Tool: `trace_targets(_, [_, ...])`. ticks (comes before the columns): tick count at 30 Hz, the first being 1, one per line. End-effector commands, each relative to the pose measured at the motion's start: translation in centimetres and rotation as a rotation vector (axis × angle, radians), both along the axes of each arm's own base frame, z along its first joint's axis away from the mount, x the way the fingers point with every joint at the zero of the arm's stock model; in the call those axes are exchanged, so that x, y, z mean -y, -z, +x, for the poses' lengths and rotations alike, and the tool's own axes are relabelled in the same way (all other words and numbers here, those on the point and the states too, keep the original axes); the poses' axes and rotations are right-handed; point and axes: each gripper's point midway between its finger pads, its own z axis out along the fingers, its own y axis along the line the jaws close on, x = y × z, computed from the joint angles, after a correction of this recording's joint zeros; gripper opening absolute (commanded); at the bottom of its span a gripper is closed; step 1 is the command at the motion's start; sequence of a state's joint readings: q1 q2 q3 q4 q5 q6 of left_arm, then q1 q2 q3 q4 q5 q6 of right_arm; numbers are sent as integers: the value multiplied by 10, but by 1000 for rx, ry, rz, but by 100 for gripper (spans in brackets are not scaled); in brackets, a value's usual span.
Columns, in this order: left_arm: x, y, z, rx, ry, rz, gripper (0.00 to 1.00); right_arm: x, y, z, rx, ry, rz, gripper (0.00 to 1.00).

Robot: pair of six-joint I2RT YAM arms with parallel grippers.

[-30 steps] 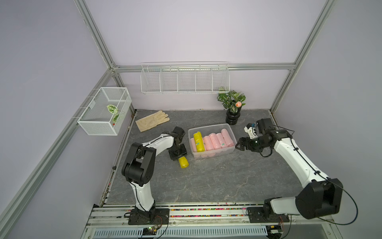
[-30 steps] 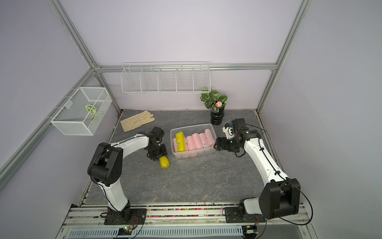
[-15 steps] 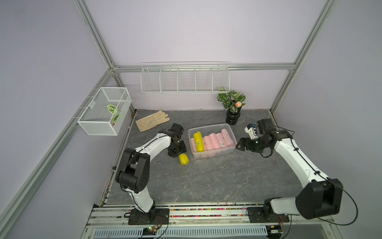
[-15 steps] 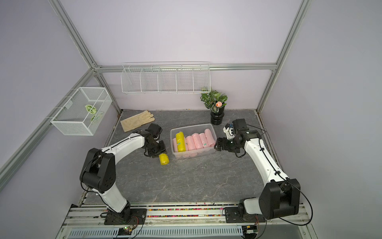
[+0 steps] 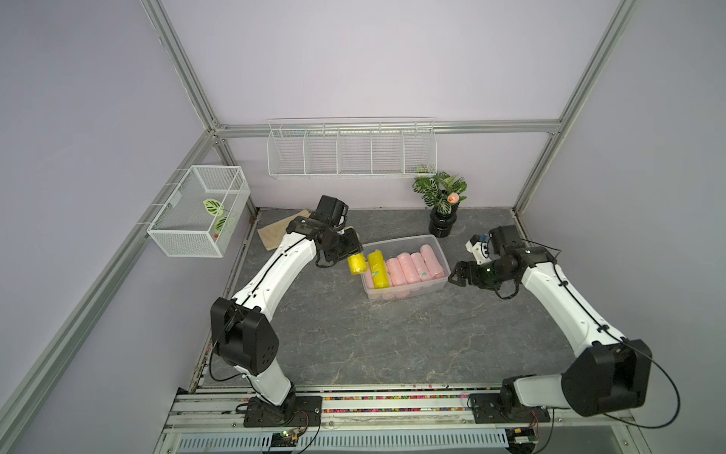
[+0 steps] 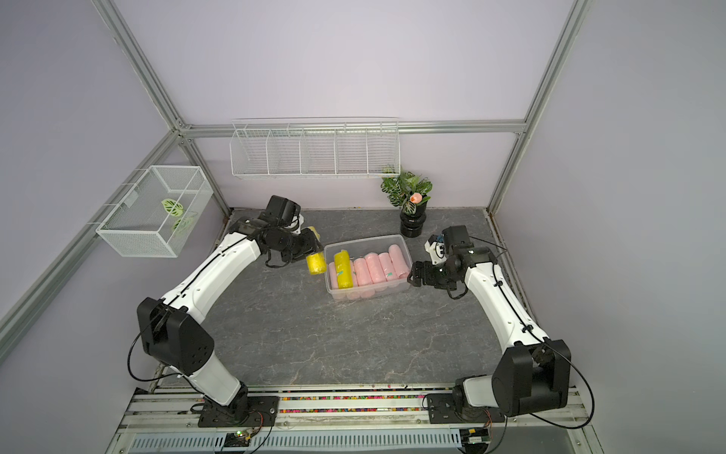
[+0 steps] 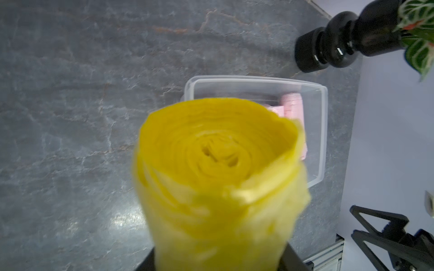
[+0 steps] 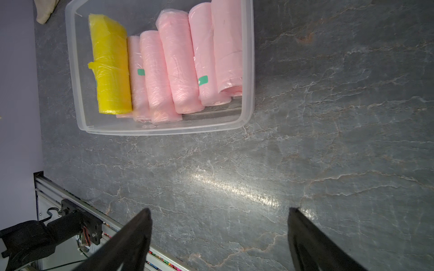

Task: Put the roll of trash bags into the storage box
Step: Pick up the roll of trash bags from the center of the board.

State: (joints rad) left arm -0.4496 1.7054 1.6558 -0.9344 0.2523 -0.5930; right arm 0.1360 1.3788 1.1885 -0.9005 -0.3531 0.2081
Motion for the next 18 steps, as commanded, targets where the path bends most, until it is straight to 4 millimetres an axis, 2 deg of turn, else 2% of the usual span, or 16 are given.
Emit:
trace_targets(1, [26, 2, 2, 2, 104, -1, 48, 1, -3, -5, 2, 3, 6, 91])
trace_targets(10, [81, 20, 25, -6, 238, 10, 48, 3, 0, -9, -9, 15, -2, 91])
trace_targets(18, [114, 48, 45, -63, 267, -2, 48, 3, 4, -10, -20, 16, 0, 91])
